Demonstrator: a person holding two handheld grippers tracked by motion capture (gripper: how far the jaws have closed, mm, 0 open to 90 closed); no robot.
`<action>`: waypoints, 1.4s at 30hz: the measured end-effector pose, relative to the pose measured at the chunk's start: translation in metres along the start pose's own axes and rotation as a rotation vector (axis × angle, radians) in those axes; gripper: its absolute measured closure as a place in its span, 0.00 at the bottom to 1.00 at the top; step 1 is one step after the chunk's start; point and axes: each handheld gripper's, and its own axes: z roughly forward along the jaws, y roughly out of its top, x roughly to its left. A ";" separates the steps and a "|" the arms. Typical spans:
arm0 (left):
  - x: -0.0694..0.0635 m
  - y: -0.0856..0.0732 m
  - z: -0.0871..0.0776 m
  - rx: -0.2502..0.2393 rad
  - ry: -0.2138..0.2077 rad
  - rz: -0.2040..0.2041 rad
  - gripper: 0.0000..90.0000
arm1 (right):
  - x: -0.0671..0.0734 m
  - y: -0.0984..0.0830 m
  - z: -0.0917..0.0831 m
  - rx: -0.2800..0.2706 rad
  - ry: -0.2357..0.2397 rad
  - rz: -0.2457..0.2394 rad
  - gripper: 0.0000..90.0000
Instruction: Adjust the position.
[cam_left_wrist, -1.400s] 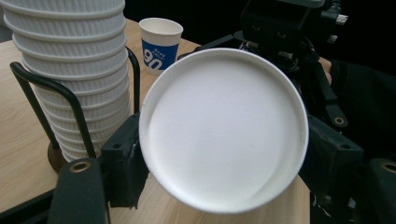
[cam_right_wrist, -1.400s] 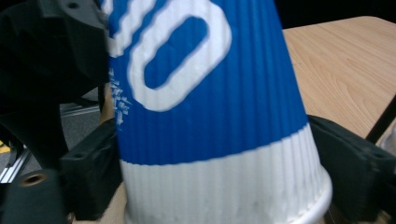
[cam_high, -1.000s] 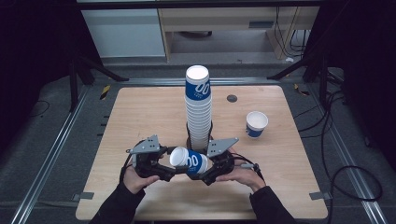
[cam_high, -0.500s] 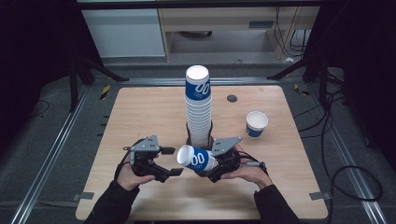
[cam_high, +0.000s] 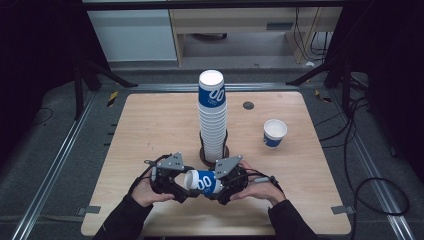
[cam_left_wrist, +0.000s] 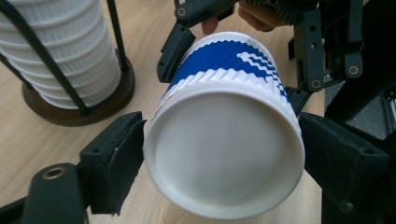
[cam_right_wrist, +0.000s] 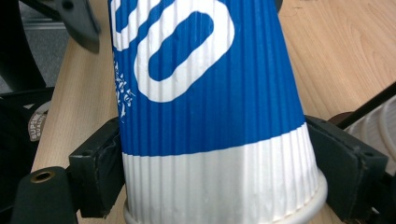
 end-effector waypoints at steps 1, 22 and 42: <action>0.000 0.000 0.001 0.000 -0.003 -0.003 0.21 | 0.000 0.000 0.001 0.001 0.005 -0.004 0.17; 0.006 -0.003 -0.015 -0.098 0.007 -0.024 0.28 | -0.004 0.004 -0.015 -0.104 -0.023 0.038 0.09; 0.012 -0.006 -0.035 -0.300 0.000 -0.051 0.28 | -0.020 -0.005 -0.043 -0.288 -0.001 0.191 0.07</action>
